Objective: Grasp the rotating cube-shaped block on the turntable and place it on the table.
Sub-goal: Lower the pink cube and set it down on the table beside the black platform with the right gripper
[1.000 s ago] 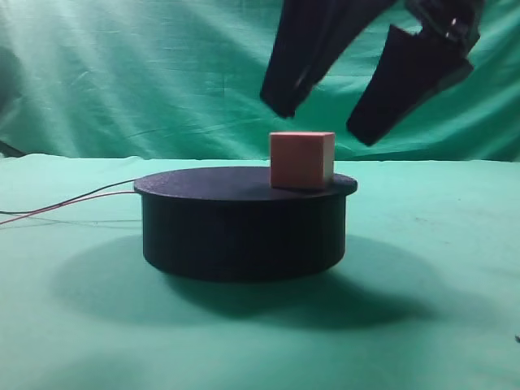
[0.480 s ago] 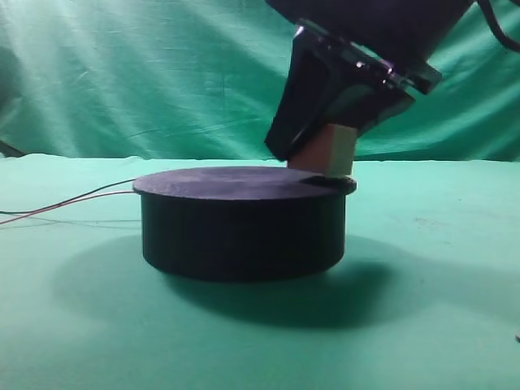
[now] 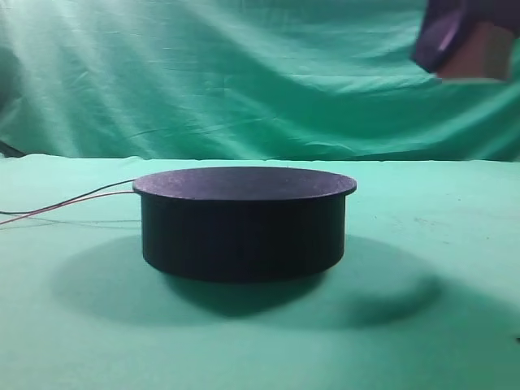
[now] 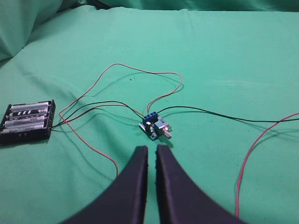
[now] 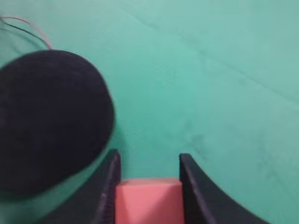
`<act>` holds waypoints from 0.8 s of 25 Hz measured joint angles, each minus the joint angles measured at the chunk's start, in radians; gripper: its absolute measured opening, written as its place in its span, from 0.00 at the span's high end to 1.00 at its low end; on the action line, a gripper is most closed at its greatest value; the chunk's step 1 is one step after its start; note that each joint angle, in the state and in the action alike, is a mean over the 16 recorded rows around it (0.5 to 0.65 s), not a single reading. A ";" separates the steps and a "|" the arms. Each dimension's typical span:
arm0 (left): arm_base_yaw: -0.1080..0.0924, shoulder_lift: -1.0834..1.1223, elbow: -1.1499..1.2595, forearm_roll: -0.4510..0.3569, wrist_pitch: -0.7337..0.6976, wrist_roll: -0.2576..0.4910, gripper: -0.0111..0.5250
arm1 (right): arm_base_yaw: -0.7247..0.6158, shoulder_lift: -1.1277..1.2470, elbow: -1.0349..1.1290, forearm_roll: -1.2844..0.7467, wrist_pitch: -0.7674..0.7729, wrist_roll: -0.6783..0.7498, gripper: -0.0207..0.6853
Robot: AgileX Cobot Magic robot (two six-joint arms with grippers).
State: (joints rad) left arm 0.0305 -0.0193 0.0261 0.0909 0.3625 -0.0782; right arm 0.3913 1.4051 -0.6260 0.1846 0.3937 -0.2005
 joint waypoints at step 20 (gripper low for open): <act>0.000 0.000 0.000 0.000 0.000 0.000 0.98 | -0.004 -0.258 -0.031 -0.029 0.237 0.105 0.73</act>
State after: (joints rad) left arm 0.0305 -0.0193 0.0261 0.0909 0.3625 -0.0782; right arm 0.3872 1.1470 -0.6566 0.1555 0.6308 -0.0955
